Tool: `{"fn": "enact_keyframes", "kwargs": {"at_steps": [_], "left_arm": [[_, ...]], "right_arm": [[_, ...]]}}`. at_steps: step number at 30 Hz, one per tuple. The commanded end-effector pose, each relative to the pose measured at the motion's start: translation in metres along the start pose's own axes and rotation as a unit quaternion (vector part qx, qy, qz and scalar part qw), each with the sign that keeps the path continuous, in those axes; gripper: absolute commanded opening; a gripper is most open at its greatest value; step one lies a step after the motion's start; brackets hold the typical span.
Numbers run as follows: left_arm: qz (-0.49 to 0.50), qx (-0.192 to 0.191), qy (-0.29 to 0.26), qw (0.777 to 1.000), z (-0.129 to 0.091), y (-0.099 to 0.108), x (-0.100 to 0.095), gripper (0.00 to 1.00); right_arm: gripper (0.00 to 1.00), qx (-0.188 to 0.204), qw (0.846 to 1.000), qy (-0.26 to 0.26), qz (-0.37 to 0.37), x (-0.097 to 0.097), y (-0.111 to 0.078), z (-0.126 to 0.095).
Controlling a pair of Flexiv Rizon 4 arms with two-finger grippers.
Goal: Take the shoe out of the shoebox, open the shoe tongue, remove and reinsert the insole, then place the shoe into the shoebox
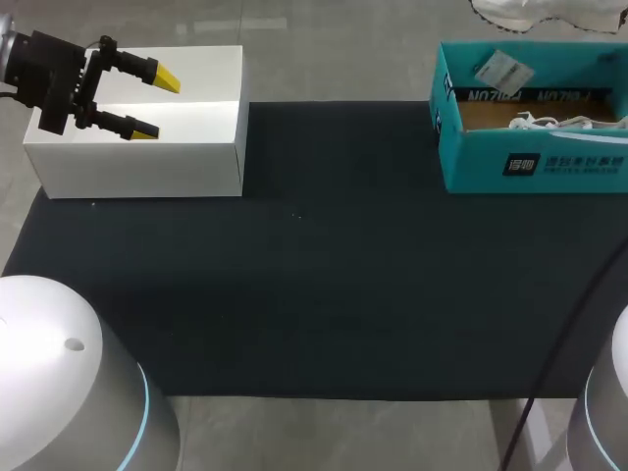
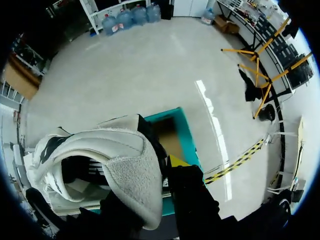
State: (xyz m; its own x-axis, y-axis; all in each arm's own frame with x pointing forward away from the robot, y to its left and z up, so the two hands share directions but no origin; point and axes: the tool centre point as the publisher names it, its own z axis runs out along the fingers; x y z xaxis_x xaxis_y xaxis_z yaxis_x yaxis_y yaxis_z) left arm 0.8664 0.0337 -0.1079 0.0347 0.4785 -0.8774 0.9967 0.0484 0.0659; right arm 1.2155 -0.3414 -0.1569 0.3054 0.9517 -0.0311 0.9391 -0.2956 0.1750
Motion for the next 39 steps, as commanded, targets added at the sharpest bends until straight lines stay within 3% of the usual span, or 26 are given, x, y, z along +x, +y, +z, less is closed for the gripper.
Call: {"fn": "enact_keyframes", "kwargs": {"at_steps": [1, 16, 23, 30, 39], "left_arm": [[0.000, 0.001, 0.002, 1.000, 0.000, 0.001, 0.000, 1.00], [0.000, 0.001, 0.002, 1.000, 0.000, 0.001, 0.000, 1.00], [0.000, 0.001, 0.002, 1.000, 0.000, 0.001, 0.000, 1.00], [0.000, 0.001, 0.002, 1.000, 0.000, 0.001, 0.000, 1.00], [0.000, 0.001, 0.002, 1.000, 0.000, 0.001, 0.000, 1.00]], "right_arm": [[0.00, 0.134, 0.990, -0.033, -0.023, 0.010, 0.006, -0.002], [0.00, 0.169, 0.985, -0.036, -0.003, 0.000, -0.011, 0.031], [0.00, 0.152, 0.987, -0.022, 0.052, -0.008, -0.017, 0.055], [0.00, 0.148, 0.985, -0.033, 0.087, -0.014, -0.017, 0.074], [0.00, 0.159, 0.983, -0.058, 0.075, -0.011, -0.012, 0.097]]}}
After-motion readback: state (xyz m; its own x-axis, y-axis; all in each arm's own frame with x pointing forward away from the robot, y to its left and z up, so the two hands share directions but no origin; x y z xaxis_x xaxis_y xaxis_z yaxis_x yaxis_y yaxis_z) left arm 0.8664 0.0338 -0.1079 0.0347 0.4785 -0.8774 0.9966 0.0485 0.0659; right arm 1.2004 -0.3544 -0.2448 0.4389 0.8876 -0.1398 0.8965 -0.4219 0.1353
